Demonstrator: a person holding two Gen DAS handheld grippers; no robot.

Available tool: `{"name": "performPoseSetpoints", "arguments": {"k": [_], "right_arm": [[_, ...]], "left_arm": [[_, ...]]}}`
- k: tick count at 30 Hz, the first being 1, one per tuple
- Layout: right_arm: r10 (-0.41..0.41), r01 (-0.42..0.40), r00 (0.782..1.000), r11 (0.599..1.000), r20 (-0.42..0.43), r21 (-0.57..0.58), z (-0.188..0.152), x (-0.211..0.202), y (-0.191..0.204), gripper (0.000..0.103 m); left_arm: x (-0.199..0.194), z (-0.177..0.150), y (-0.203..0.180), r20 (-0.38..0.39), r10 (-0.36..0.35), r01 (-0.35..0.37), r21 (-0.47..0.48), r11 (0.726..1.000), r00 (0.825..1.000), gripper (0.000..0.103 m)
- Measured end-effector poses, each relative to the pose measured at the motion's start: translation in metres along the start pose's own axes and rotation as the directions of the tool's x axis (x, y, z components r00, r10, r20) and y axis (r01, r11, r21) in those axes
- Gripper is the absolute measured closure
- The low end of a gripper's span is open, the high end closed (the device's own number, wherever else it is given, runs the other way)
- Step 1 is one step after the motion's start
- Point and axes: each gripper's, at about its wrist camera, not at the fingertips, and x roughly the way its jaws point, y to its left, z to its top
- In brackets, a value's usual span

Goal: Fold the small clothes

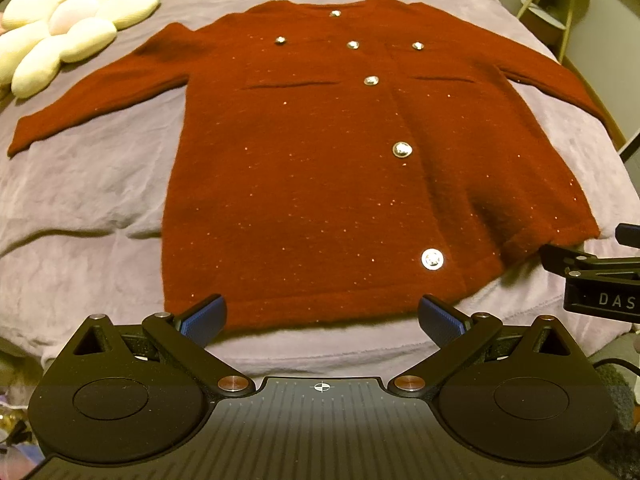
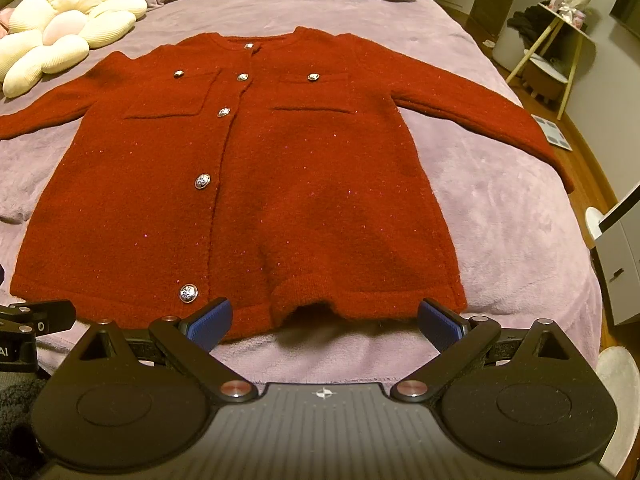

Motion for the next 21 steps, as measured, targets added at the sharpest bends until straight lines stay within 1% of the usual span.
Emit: {"name": "performPoseSetpoints", "arguments": {"k": [21], "right_arm": [[0.0, 0.0, 1.0, 1.0, -0.003, 0.005, -0.0021, 0.0003, -0.0009, 0.004]], "left_arm": [[0.0019, -0.0026, -0.0023, -0.01, -0.011, 0.011, 0.002, 1.0, 1.0, 0.0]]}}
